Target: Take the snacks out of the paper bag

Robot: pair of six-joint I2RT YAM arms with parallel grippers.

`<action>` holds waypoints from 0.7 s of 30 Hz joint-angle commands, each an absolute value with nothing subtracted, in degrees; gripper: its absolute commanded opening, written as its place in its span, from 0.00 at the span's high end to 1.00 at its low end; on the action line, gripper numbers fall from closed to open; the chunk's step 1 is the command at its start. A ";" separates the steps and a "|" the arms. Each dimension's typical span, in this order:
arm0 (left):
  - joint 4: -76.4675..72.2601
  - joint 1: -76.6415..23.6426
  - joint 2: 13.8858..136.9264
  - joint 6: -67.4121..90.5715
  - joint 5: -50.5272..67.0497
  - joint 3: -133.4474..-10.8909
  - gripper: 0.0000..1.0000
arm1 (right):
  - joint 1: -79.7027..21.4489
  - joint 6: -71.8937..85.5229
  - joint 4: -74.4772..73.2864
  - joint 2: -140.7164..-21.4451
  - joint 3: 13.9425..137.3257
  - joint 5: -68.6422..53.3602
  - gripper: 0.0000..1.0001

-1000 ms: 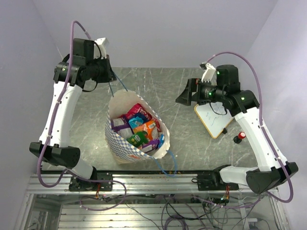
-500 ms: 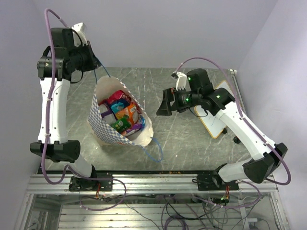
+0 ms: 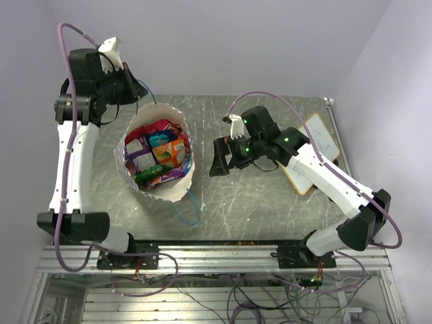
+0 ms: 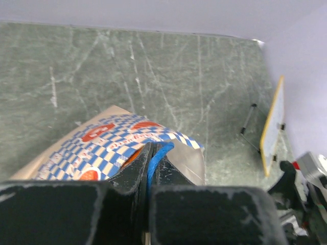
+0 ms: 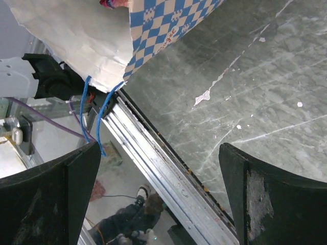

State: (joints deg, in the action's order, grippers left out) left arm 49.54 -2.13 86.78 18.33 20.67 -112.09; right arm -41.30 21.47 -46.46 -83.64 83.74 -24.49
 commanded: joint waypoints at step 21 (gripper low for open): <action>46.88 -2.02 71.19 25.81 28.62 -98.23 0.93 | -66.68 -15.35 -25.52 -84.89 88.08 -3.38 0.15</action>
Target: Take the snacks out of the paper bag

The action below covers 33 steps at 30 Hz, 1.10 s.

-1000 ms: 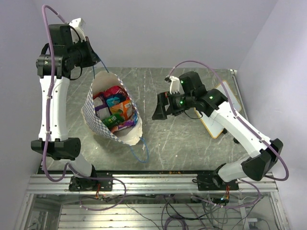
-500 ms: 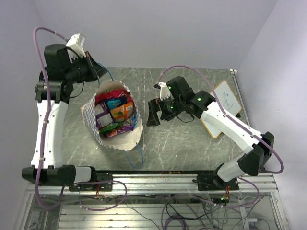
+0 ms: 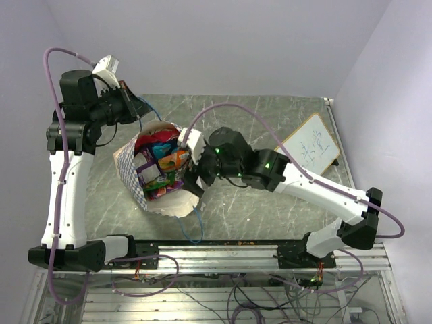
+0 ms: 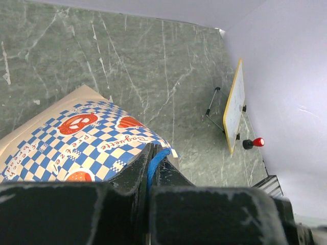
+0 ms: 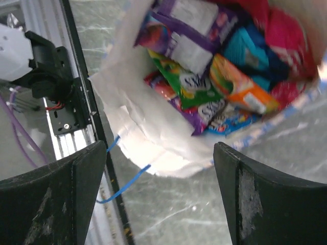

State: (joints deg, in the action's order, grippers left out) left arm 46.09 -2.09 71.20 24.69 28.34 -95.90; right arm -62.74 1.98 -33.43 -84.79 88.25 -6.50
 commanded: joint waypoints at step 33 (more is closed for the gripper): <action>55.15 -2.97 72.33 29.07 28.07 -101.51 0.93 | -57.63 -69.76 -9.37 -114.55 101.02 6.75 0.33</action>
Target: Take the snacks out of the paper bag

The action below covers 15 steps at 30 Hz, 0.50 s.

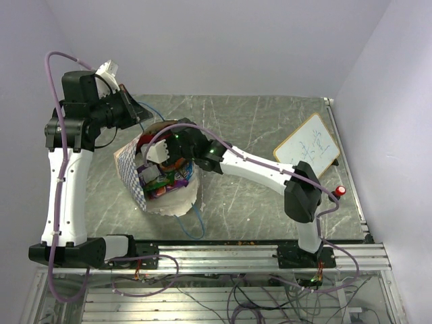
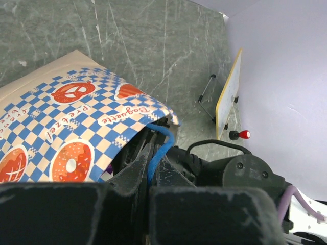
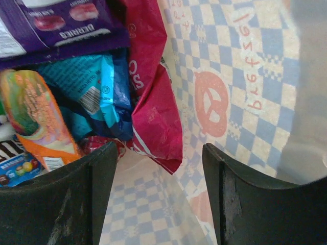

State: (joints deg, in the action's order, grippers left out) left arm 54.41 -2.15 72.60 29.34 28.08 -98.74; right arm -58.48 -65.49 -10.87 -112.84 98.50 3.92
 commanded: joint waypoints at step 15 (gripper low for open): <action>57.17 -4.75 74.14 28.26 25.09 -104.38 0.93 | -58.15 -68.74 -7.36 -119.26 104.85 9.17 0.90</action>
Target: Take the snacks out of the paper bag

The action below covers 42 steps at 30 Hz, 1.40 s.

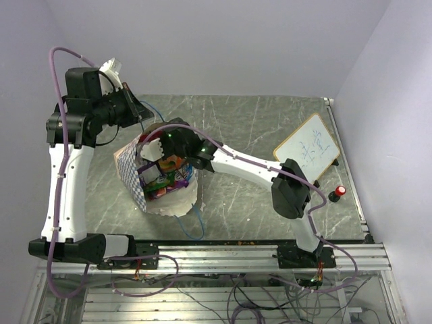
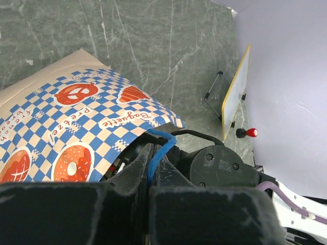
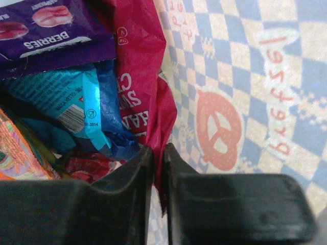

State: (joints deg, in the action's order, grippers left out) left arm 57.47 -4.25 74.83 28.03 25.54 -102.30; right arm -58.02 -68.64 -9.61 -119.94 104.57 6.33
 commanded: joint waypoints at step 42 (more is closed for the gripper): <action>52.63 -2.52 76.96 33.64 20.98 -106.57 0.93 | -71.24 -41.00 -28.53 -96.40 112.23 17.40 1.00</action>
